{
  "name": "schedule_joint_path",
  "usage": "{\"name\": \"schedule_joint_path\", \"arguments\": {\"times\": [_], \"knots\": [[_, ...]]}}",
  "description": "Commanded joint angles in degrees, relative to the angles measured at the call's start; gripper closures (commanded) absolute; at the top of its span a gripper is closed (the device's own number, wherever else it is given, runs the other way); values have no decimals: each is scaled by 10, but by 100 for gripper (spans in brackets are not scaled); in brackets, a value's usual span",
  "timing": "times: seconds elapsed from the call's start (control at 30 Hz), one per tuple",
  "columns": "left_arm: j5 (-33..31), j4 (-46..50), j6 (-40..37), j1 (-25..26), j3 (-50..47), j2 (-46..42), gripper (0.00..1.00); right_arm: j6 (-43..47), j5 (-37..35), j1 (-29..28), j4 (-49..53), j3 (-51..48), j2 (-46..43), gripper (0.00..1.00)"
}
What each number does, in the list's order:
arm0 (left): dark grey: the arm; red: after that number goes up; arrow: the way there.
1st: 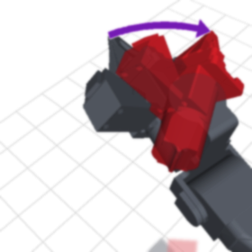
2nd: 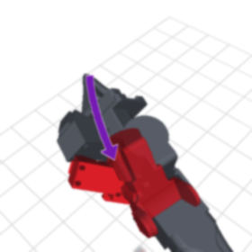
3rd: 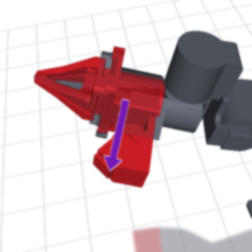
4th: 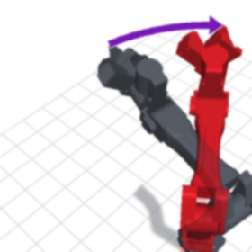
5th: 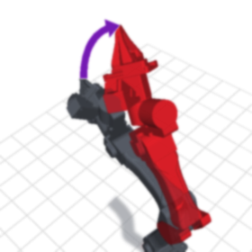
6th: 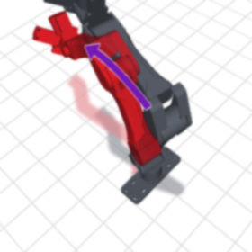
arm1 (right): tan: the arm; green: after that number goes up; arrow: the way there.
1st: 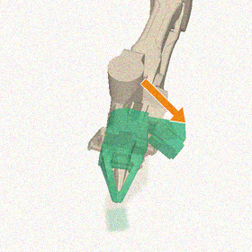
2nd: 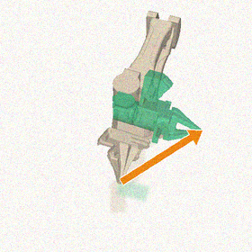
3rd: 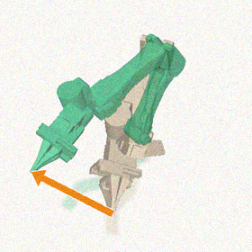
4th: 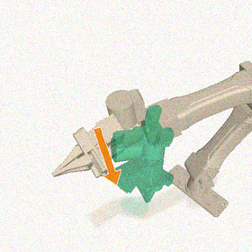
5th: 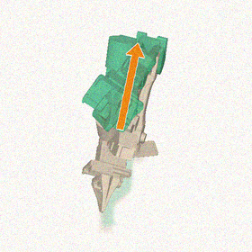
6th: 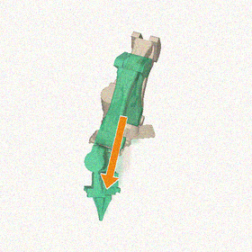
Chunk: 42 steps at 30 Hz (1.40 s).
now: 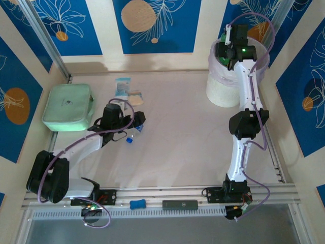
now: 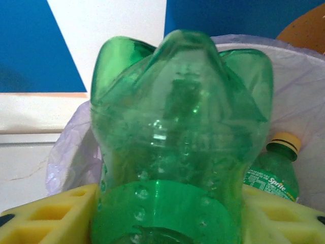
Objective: Put the plastic bottles in the bin
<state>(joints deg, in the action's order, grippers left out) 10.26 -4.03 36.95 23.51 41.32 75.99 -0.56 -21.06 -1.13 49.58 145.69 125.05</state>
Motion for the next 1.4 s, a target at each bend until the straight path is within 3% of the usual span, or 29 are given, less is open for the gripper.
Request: {"name": "schedule_joint_path", "arguments": {"times": [0.0, 0.2, 0.37, 0.57, 0.77, 1.1, 1.37], "knots": [[-2, 7, -11, 7, 17, 4, 0, -2, -9, -6, 1, 1, -25, 25], [-39, 3, -7, 8, 2, -19, 0, -3, -14, -32, -13, -13, -76, 11], [-67, 8, -7, 7, -7, -36, 0, 11, -10, -92, -60, -108, -141, 1], [-82, 23, -16, 7, -8, -41, 0, -19, 45, -179, -125, -262, -206, 1], [-87, 39, -24, 7, -9, -44, 0, -110, 113, -247, -204, -415, -241, 1], [-61, 78, -58, 7, -26, -37, 0, -296, 191, -277, -309, -596, -244, 1], [-45, 143, -133, 7, 2, 9, 1, -371, 220, -277, -369, -650, -235, 1]]}}
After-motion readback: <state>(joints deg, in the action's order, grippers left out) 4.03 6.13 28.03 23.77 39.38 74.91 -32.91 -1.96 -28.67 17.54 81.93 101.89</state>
